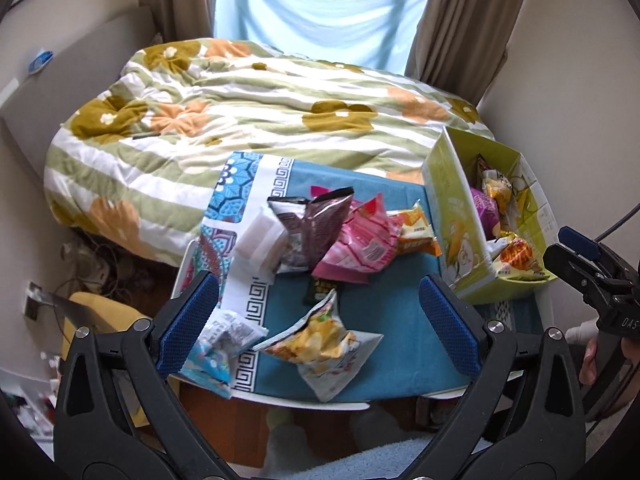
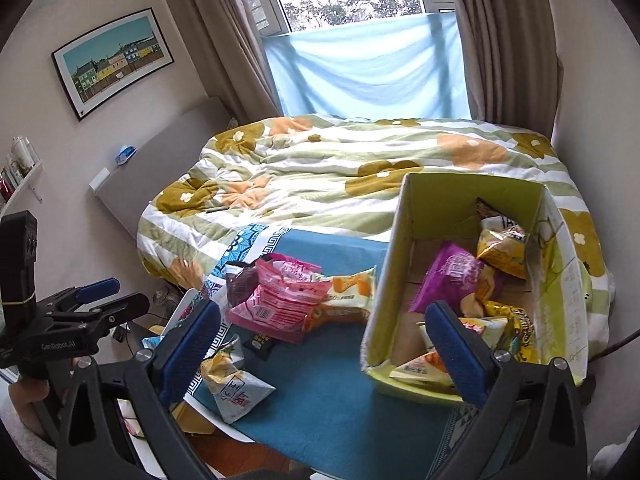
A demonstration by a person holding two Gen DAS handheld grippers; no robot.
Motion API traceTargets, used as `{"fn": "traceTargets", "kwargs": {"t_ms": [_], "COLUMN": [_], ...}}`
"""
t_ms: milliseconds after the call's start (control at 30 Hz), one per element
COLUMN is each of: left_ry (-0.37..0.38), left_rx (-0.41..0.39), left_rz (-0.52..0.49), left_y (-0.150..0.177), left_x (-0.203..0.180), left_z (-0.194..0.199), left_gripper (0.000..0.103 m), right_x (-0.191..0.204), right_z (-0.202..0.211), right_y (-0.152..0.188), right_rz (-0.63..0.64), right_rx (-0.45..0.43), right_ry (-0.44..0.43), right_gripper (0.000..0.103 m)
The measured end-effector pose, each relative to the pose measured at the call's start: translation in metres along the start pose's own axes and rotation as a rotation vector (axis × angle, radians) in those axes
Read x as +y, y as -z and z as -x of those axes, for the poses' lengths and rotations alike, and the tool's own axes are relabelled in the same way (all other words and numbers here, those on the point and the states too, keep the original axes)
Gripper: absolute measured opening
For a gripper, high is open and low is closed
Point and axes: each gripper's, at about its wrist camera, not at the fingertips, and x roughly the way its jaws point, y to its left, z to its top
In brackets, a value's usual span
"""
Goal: Organize snacks
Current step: 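Grasp the blue-white bag with the left tool while the right tool approaches the yellow chip bag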
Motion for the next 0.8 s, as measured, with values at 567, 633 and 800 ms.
{"fn": "traceTargets", "kwargs": {"t_ms": [567,633,800], "left_ry": [0.001,-0.007,-0.065], "left_rx": [0.296,0.326,0.377], "left_rz": [-0.265,-0.29,-0.321], "left_y": [0.063,0.069,0.082], "left_x": [0.108,0.108,0.104], "left_z": [-0.1,-0.116,-0.147], "left_gripper": [0.098,0.095,0.088], "right_x": [0.101,0.107,0.114], "right_z": [-0.117,-0.127,-0.152], "right_y": [0.088,0.095,0.103], "right_rz": [0.014,0.048,0.138], "right_rx": [0.232,0.245,0.28], "right_ry": [-0.015,0.0,0.008], "right_gripper": [0.102,0.102,0.102]}}
